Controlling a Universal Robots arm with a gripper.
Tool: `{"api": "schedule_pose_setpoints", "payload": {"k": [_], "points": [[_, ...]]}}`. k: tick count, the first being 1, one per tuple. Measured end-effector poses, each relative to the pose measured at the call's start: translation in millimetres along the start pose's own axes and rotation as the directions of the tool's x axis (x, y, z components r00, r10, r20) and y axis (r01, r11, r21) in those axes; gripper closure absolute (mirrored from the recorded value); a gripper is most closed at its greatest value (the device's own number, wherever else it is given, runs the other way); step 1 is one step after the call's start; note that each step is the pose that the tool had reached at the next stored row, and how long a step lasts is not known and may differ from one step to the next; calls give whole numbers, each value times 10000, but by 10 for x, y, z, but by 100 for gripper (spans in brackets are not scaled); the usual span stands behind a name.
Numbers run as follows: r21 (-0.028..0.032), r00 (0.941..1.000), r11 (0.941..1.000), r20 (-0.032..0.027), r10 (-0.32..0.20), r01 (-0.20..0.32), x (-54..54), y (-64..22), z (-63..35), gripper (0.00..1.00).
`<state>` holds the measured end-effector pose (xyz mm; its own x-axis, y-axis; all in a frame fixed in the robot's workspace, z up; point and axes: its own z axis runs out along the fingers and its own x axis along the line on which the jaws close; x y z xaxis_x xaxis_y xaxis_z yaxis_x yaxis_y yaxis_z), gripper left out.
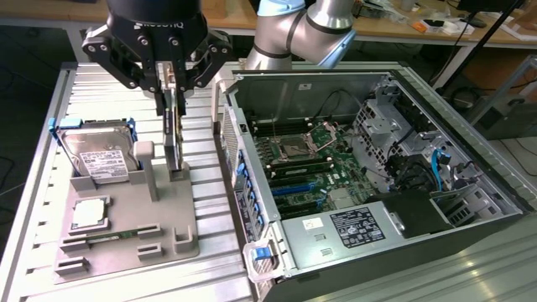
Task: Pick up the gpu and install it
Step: 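Pick up the gpu and move the gpu toward the slot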
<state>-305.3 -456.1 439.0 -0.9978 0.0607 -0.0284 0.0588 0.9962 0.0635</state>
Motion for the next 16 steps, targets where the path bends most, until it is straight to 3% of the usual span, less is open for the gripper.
{"api": "schedule_pose_setpoints", "payload": {"k": [16], "points": [[0,10000,10000,0,0,0,-2,4,-59,73]]}}
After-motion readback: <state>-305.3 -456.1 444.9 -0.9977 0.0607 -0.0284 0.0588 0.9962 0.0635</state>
